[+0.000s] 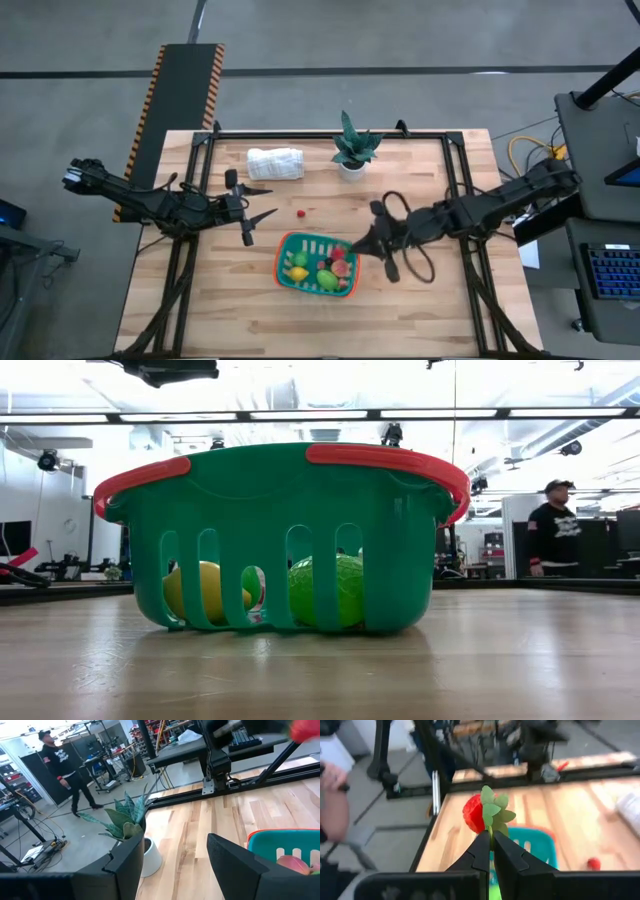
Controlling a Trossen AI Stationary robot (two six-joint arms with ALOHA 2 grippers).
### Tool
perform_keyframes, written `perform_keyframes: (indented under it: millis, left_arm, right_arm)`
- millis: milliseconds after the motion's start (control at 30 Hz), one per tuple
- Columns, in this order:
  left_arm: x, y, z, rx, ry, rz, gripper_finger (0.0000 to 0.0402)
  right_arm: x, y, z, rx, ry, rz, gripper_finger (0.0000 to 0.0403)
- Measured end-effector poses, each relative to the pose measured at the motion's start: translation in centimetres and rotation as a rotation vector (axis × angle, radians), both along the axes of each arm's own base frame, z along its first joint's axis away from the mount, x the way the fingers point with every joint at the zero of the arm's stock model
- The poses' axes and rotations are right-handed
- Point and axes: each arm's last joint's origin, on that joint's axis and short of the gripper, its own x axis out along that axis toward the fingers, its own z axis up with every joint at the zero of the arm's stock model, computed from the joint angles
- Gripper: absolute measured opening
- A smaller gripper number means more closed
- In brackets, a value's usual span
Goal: Pick and placing Produce into tupperware
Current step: Put the red strawberry into the blue bin
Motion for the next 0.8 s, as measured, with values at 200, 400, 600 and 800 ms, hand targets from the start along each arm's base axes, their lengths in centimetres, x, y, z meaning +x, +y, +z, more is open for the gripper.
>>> perform_keyframes:
  millis: [200,400,600,800]
  left_arm:
    - [0.0,0.0,0.0,-0.001,-0.002,0.000,0.0203]
    - [0.0,0.0,0.0,-0.001,-0.002,0.000,0.0203]
    - [0.0,0.0,0.0,0.000,-0.002,0.000,0.0203]
    - [0.0,0.0,0.0,0.000,-0.002,0.000,0.0203]
  right_arm:
    - [1.0,0.9,-2.1,0.010,0.093,-0.013,0.0008]
    - [3.1,1.6,-5.1,-0.003,0.156,-0.057,0.0008]
    - [5.7,2.0,-7.6,-0.128,0.088,-0.142,0.0008]
    - [7.1,1.4,-7.8,-0.210,-0.016,-0.269,0.0008]
